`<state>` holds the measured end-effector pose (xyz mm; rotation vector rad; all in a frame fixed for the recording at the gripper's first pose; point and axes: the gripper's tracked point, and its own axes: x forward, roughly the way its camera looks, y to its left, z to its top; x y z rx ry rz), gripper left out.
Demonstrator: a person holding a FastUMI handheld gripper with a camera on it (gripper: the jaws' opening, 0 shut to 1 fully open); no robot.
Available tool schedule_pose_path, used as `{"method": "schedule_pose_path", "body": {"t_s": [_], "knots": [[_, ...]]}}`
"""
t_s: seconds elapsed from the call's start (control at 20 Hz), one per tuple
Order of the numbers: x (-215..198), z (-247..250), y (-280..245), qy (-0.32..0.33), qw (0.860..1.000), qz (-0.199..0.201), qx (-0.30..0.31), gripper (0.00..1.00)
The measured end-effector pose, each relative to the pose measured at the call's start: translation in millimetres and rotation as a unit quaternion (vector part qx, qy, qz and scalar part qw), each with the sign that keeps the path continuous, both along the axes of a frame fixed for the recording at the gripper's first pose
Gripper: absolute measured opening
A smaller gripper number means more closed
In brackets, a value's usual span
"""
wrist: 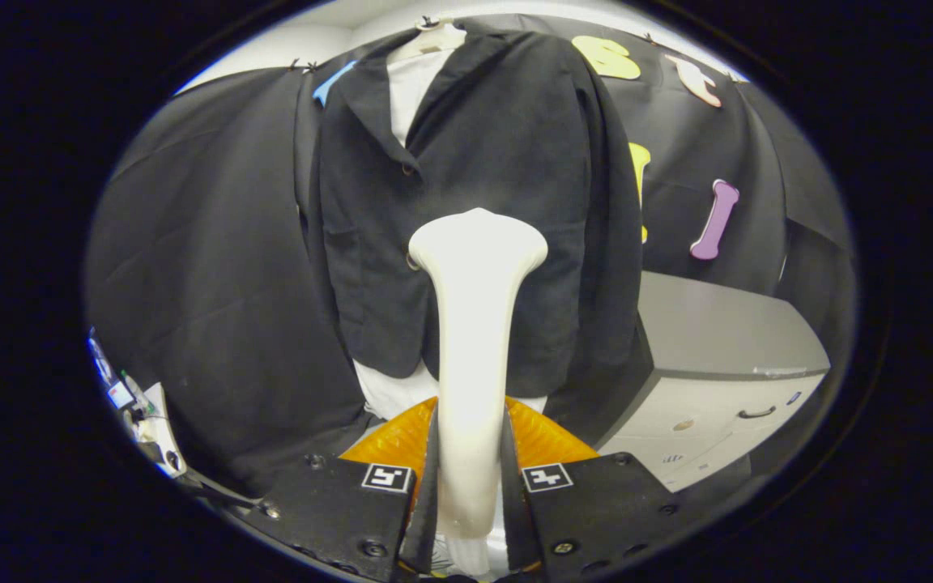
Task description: Iron the clothes twice with a garment steamer, once on the left side and once on the right side.
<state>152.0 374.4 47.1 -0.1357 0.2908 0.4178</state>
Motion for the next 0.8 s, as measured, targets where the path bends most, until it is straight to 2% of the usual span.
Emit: {"method": "schedule_pose_path", "body": {"t_s": [0.35, 0.8], "knots": [[-16, 71, 36, -0.065, 0.997, 0.034, 0.023, 0.36], [-35, 167, 110, -0.142, 0.985, 0.079, 0.061, 0.36]]}}
